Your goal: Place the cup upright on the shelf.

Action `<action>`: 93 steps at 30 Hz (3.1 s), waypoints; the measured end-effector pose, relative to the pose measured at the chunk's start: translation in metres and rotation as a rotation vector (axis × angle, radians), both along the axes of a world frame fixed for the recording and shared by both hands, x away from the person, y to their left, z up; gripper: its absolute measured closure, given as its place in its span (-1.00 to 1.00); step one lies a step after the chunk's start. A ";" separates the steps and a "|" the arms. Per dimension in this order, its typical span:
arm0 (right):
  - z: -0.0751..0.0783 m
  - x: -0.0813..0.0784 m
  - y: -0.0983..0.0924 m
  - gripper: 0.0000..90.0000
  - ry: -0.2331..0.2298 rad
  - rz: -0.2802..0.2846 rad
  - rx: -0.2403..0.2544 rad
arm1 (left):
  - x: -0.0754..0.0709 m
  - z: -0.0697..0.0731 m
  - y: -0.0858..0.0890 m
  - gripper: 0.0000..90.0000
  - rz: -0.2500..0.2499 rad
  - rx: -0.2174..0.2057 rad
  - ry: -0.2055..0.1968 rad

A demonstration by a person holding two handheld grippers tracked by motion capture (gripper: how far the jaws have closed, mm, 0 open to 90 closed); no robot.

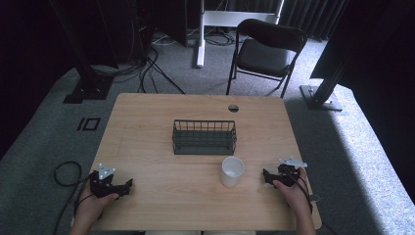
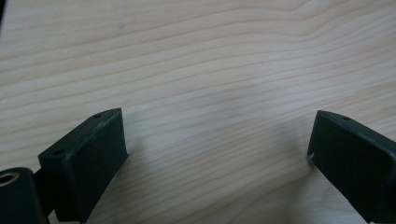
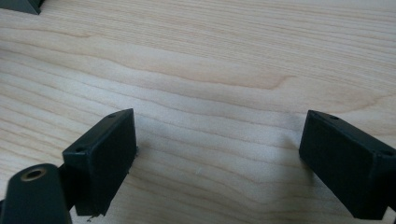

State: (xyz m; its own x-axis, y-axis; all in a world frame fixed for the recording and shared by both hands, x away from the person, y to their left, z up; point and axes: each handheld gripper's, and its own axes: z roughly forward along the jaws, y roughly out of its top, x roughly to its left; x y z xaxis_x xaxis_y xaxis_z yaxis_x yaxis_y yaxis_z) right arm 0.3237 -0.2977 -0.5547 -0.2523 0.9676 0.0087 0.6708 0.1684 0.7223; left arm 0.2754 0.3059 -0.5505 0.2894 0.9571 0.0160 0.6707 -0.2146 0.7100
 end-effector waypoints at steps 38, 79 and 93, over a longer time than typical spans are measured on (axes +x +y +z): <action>0.000 0.000 0.000 -0.76 0.000 0.000 0.000 | 0.008 0.025 -0.061 -0.89 -0.279 0.039 -0.054; 0.000 0.000 0.000 -0.76 0.000 0.000 0.000 | 0.009 0.042 -0.148 -0.89 -0.555 -0.051 -0.126; 0.000 0.000 0.000 -0.76 0.000 0.000 0.000 | 0.013 0.052 -0.177 -0.89 -0.628 -0.076 -0.142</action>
State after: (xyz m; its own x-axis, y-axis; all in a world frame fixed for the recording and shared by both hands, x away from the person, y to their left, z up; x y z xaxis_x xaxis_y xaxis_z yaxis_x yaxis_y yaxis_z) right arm 0.3237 -0.2978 -0.5547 -0.2525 0.9675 0.0091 0.6707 0.1683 0.7224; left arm 0.2885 0.1287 -0.4987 0.7947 0.6061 0.0339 0.3325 -0.4814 0.8110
